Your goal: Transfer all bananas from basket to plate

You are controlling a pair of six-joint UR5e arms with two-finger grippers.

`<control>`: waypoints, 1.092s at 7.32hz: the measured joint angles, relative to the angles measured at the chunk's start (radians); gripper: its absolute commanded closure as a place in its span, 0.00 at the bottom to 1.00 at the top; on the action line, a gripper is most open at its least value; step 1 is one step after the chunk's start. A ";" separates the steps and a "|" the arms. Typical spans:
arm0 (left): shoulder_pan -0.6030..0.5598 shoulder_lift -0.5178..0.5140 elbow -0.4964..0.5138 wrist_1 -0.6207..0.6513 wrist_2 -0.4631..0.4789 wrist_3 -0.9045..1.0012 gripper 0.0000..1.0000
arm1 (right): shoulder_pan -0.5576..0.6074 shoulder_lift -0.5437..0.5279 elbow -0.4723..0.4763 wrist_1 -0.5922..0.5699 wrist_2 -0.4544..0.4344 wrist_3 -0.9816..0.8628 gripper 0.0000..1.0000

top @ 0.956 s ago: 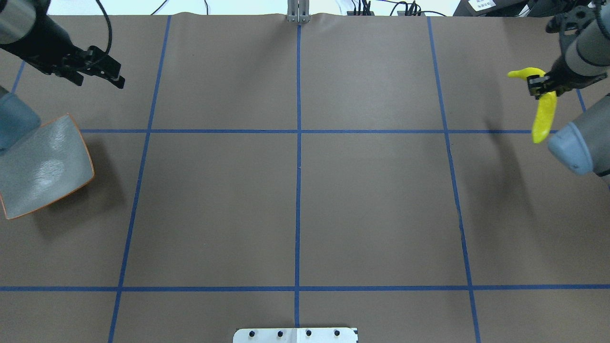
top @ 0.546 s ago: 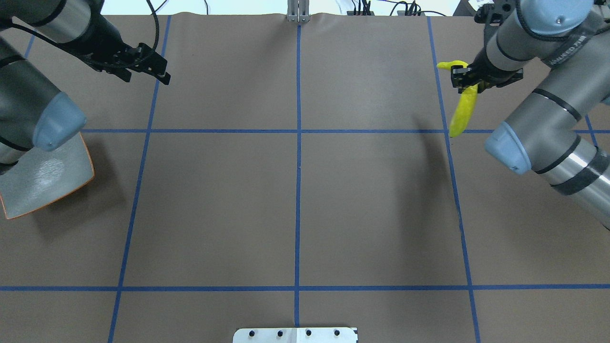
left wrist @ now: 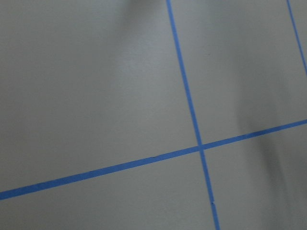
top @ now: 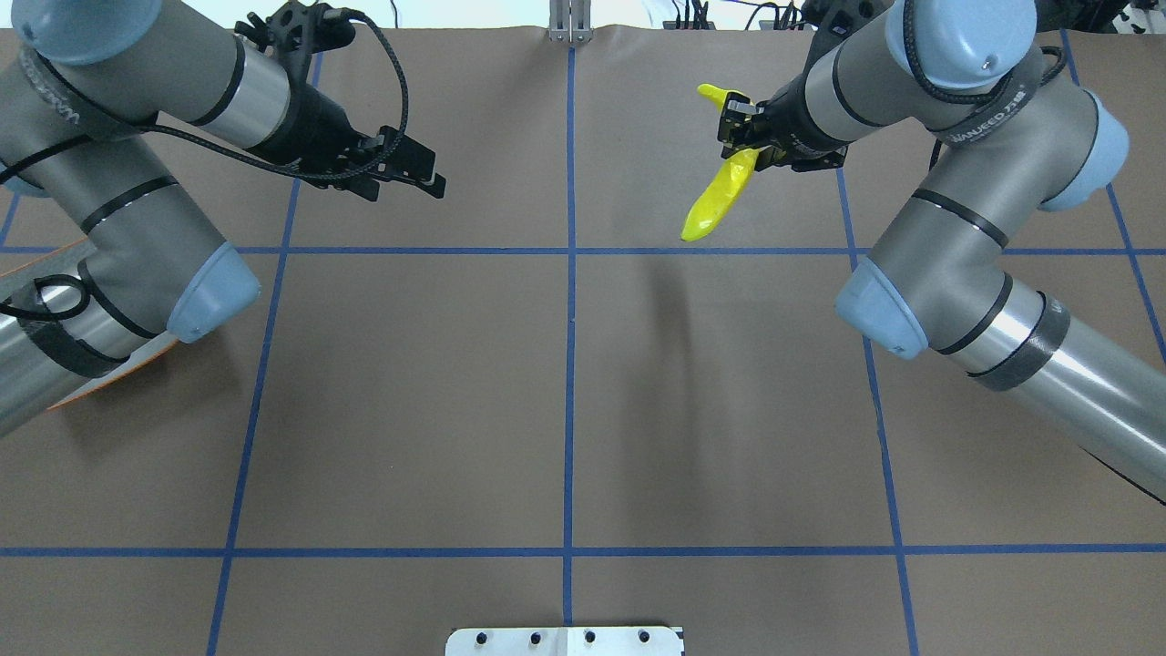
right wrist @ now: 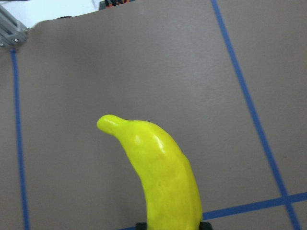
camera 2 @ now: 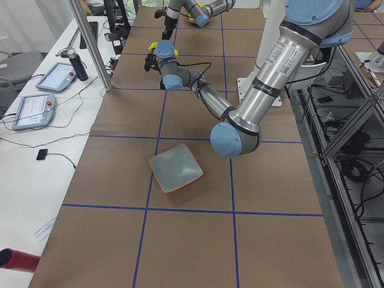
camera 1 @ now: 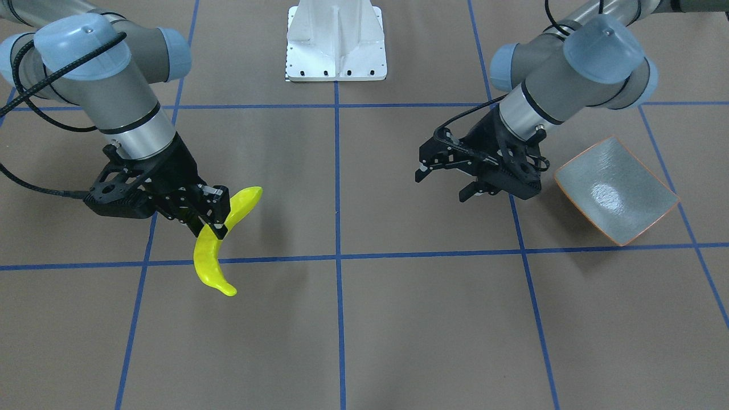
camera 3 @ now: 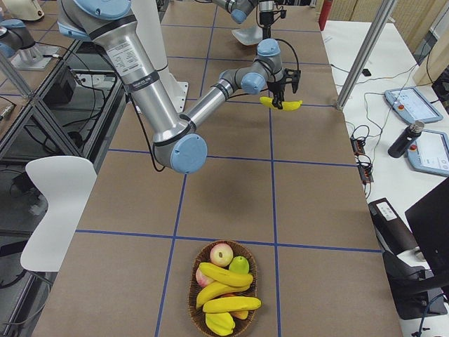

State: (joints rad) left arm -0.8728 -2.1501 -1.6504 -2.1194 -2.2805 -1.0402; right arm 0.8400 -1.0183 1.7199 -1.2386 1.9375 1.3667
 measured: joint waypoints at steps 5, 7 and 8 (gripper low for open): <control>0.066 -0.084 0.073 -0.157 0.002 -0.033 0.01 | -0.126 0.029 -0.004 0.259 -0.028 0.055 1.00; 0.089 -0.090 0.076 -0.203 -0.002 -0.083 0.01 | -0.172 0.046 -0.015 0.329 -0.073 0.051 1.00; 0.100 -0.090 0.076 -0.218 -0.003 -0.103 0.01 | -0.185 0.048 -0.025 0.375 -0.087 0.051 1.00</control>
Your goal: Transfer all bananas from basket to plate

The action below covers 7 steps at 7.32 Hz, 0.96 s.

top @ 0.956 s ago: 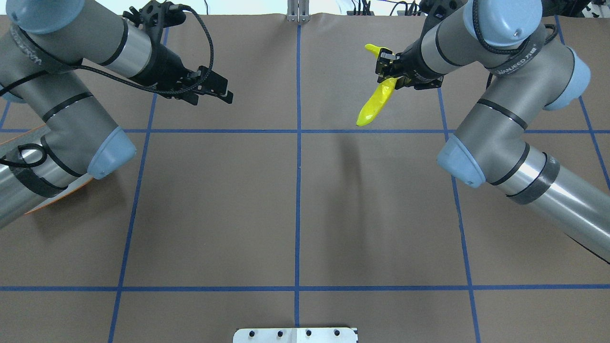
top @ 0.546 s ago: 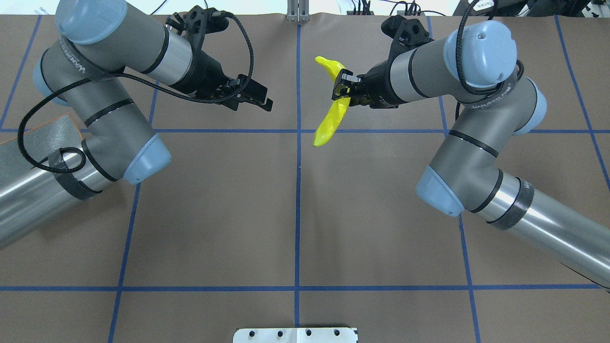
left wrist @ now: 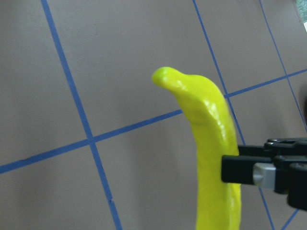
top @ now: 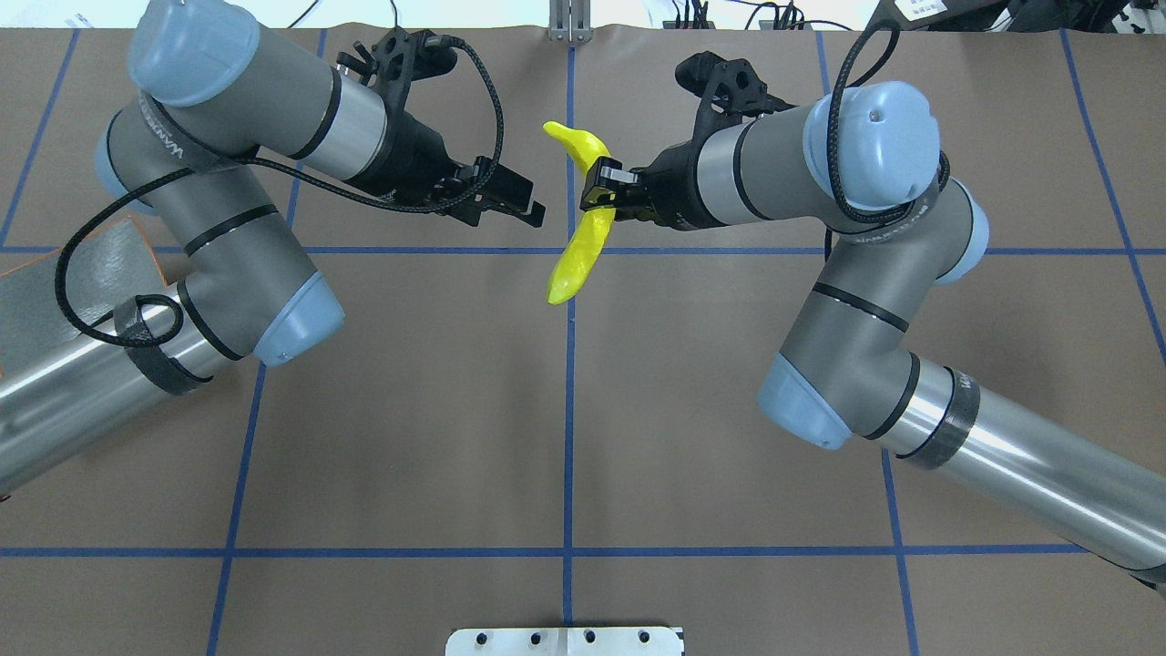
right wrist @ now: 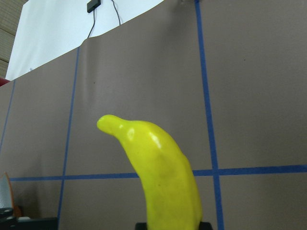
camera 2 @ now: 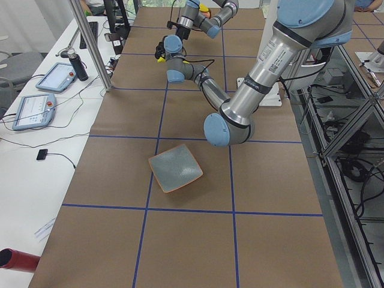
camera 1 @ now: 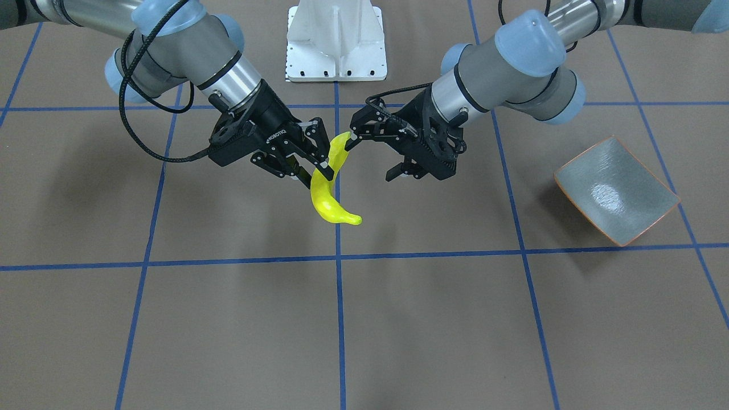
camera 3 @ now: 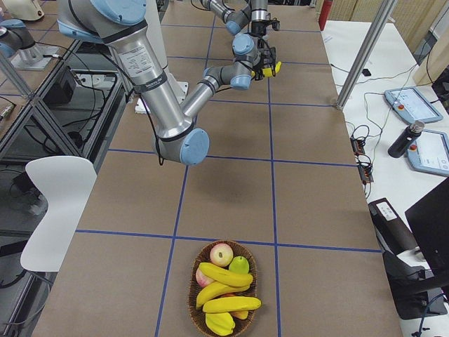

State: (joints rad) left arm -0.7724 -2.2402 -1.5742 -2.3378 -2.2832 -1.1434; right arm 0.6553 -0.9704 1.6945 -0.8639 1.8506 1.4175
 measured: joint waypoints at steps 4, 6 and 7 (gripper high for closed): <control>0.039 0.010 -0.012 -0.014 -0.003 -0.032 0.01 | -0.008 0.002 -0.007 0.066 -0.008 0.006 1.00; 0.050 0.010 -0.013 -0.015 -0.003 -0.035 0.07 | -0.008 0.000 -0.007 0.092 -0.007 0.009 1.00; 0.054 0.010 -0.013 -0.017 -0.002 -0.035 0.10 | -0.008 -0.001 -0.006 0.098 -0.005 0.009 1.00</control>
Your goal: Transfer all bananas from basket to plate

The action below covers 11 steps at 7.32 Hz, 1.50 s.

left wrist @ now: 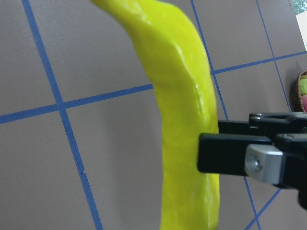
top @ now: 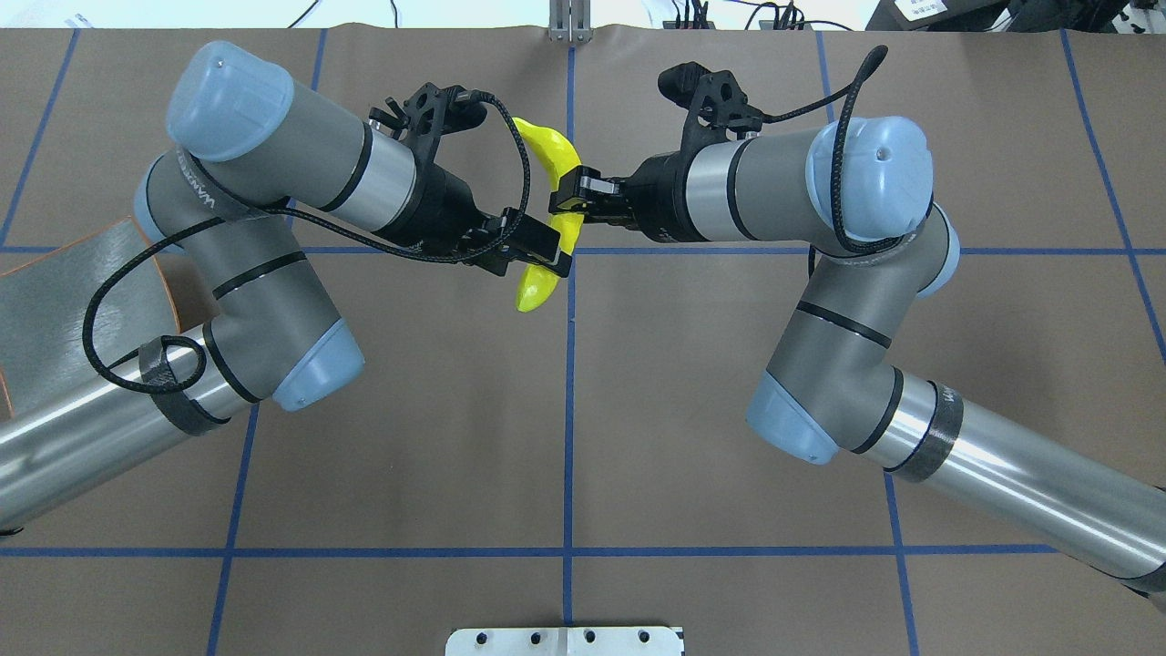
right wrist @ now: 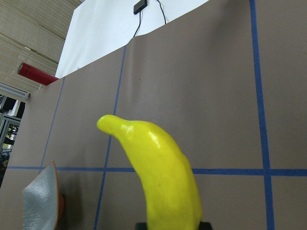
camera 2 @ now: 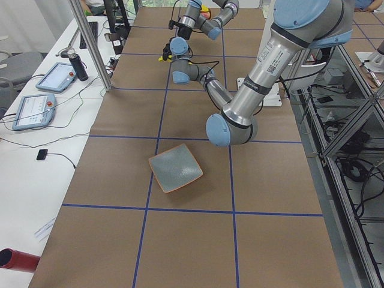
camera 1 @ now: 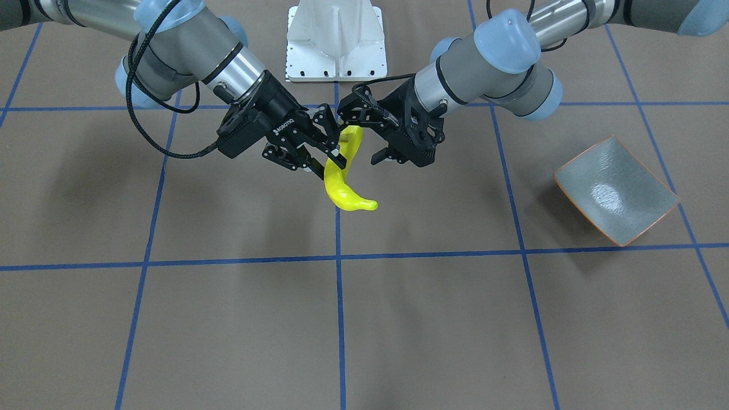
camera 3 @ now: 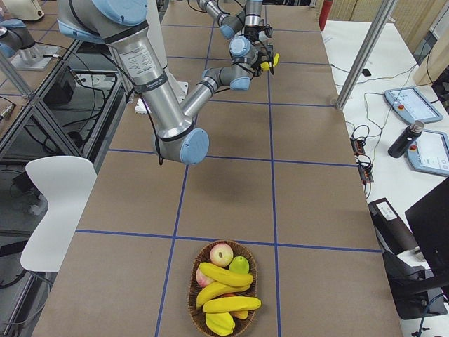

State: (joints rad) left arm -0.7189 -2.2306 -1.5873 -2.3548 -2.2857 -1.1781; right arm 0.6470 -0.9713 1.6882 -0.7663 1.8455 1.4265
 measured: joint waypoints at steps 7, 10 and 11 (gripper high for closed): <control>0.013 -0.004 0.001 -0.013 0.000 -0.001 0.31 | -0.013 -0.011 -0.005 0.082 0.003 -0.001 1.00; 0.013 -0.004 0.002 -0.043 -0.001 -0.002 0.31 | -0.015 -0.015 -0.033 0.156 0.004 -0.001 1.00; 0.013 -0.002 0.004 -0.062 -0.001 -0.001 0.31 | -0.015 -0.016 -0.035 0.170 0.005 -0.001 1.00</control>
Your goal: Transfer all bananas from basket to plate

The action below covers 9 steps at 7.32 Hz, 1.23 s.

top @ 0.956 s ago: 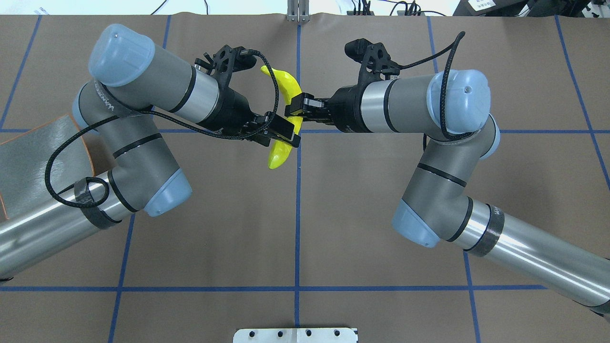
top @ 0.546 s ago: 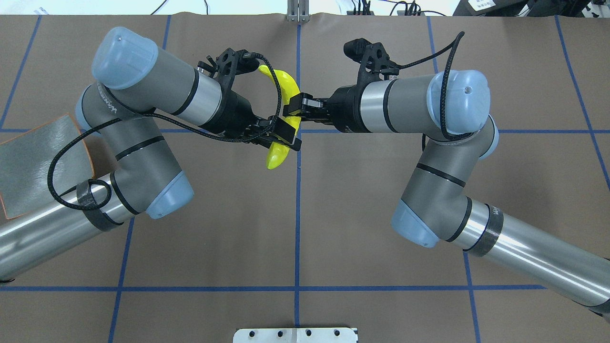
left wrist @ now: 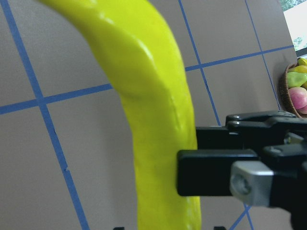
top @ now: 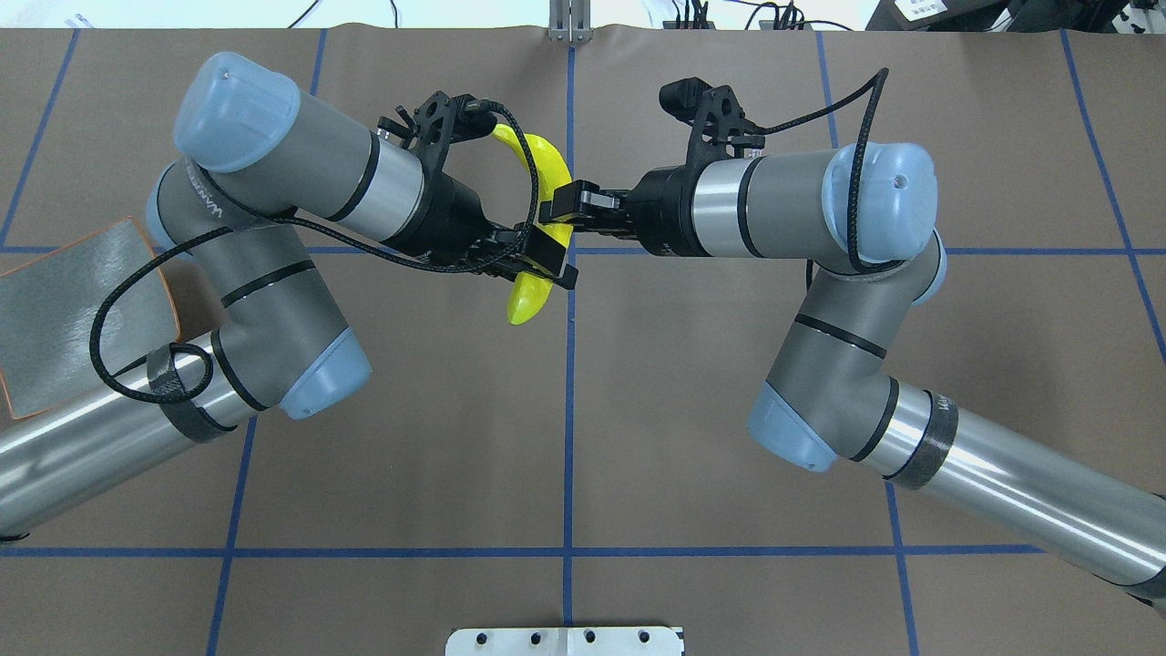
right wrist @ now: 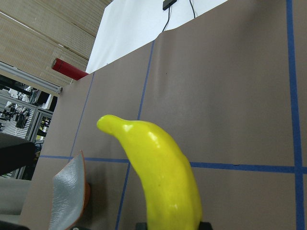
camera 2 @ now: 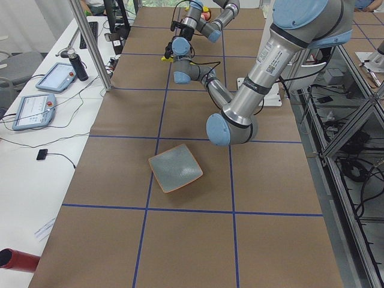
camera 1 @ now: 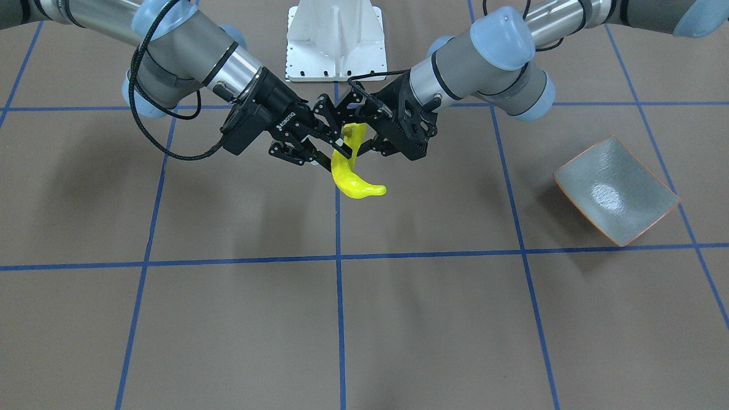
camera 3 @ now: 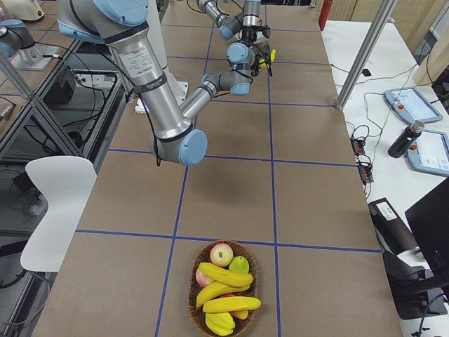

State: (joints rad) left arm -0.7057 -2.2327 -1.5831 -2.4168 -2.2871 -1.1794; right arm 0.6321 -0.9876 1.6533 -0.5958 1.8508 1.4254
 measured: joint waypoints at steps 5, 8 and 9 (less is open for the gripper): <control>0.000 0.003 0.004 -0.020 -0.001 -0.001 1.00 | -0.004 -0.009 -0.001 0.045 0.008 0.000 0.01; -0.001 0.009 -0.001 -0.018 0.000 -0.014 1.00 | -0.006 -0.029 0.006 0.089 0.007 0.000 0.00; 0.000 0.021 -0.003 -0.017 0.001 -0.018 1.00 | -0.003 -0.037 0.015 0.108 0.006 0.006 0.00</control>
State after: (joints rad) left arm -0.7060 -2.2118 -1.5858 -2.4334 -2.2866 -1.1973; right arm 0.6291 -1.0246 1.6686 -0.4881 1.8563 1.4315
